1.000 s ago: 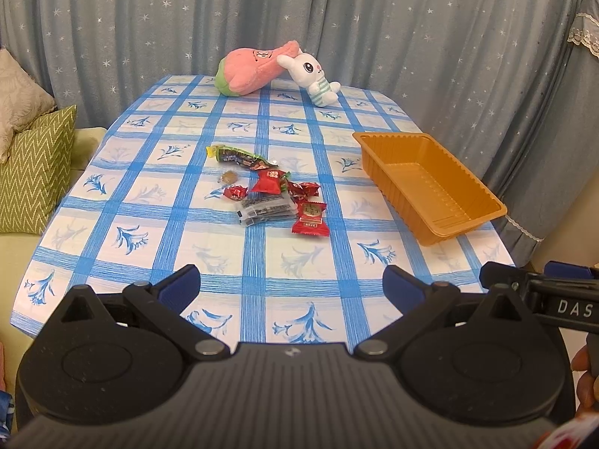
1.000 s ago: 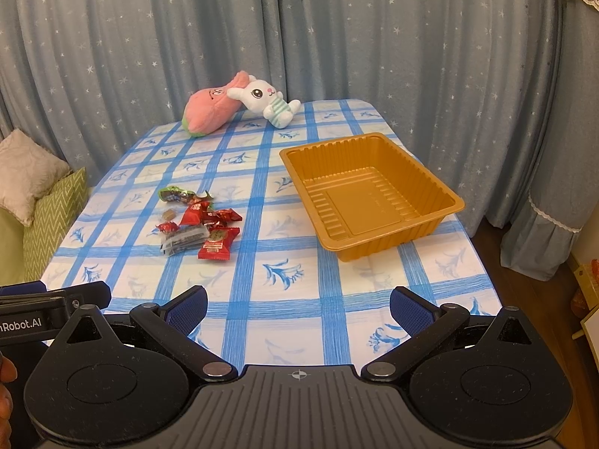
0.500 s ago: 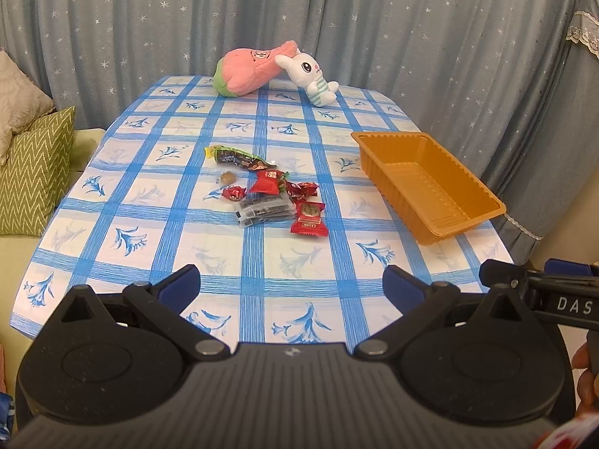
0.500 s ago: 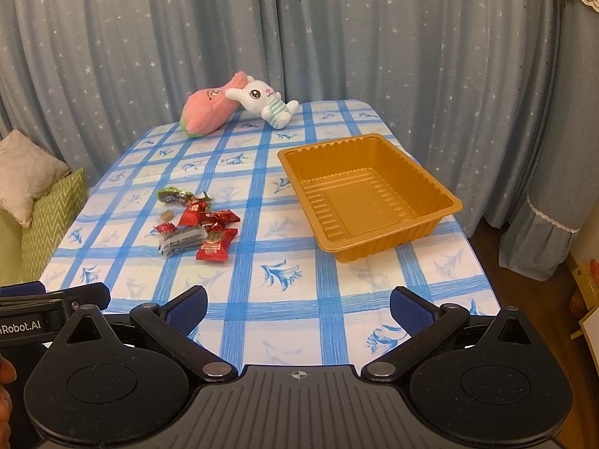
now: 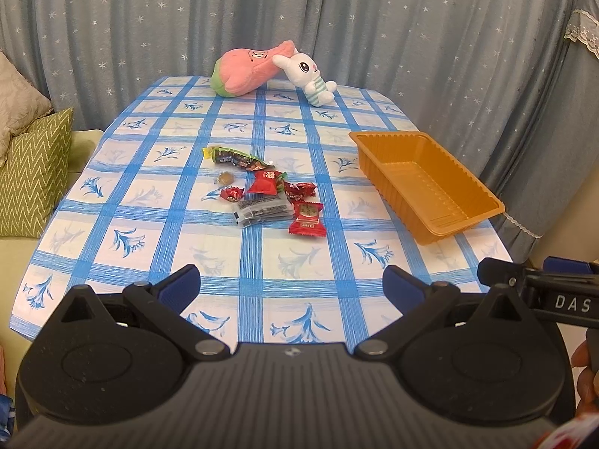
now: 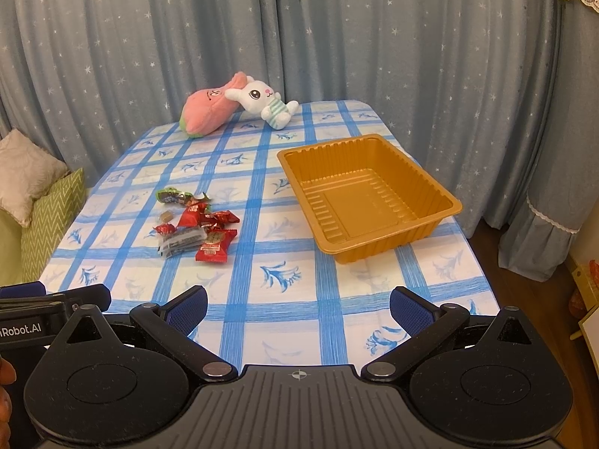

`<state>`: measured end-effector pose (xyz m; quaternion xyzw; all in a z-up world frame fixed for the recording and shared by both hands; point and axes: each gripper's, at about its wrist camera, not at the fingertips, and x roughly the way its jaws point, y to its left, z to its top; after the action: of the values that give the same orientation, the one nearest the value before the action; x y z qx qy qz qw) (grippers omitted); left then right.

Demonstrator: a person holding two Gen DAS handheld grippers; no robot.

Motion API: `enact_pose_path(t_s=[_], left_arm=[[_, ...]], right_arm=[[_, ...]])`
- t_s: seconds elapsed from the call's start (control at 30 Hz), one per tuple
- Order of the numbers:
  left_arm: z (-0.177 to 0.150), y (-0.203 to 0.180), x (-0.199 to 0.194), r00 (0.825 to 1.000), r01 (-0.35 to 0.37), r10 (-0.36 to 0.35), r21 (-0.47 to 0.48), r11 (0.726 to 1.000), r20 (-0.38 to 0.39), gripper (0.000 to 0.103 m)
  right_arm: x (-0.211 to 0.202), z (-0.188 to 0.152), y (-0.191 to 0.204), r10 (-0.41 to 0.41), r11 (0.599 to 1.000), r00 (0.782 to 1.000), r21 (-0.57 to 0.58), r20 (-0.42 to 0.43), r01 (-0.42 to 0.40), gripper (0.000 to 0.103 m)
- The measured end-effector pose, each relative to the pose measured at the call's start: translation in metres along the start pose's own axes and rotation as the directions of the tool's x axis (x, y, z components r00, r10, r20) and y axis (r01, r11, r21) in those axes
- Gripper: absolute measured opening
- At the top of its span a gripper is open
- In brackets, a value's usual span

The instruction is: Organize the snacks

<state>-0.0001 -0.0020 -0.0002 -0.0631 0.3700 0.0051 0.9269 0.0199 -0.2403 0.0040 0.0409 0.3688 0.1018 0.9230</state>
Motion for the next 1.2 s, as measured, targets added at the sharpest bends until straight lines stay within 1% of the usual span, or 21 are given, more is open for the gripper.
enact_pose_path(t_s=[0.6, 0.73, 0.87, 1.07, 1.2], left_arm=[[0.0, -0.001, 0.0, 1.0, 0.0, 0.0, -0.001, 1.0, -0.002, 0.103], [0.001, -0.004, 0.001, 1.0, 0.012, -0.012, -0.009, 1.0, -0.01, 0.103], [-0.003, -0.006, 0.011, 1.0, 0.009, -0.009, -0.006, 1.0, -0.021, 0.103], [0.001, 0.023, 0.031, 0.999, -0.013, 0.012, -0.022, 1.0, -0.041, 0.103], [0.012, 0.038, 0.048, 0.999, -0.027, 0.028, 0.006, 1.0, -0.044, 0.103]], right_arm=[[-0.001, -0.001, -0.002, -0.002, 1.0, 1.0, 0.004, 0.001, 0.002, 0.103], [0.003, 0.004, -0.006, -0.006, 1.0, 1.0, 0.009, 0.006, 0.006, 0.103], [0.008, 0.005, -0.007, -0.005, 1.0, 1.0, 0.014, 0.018, 0.005, 0.103], [0.023, 0.005, 0.0, 0.011, 1.0, 1.0, 0.009, 0.024, -0.011, 0.102], [0.039, 0.01, 0.009, 0.034, 0.999, 0.999, 0.007, 0.036, -0.034, 0.102]])
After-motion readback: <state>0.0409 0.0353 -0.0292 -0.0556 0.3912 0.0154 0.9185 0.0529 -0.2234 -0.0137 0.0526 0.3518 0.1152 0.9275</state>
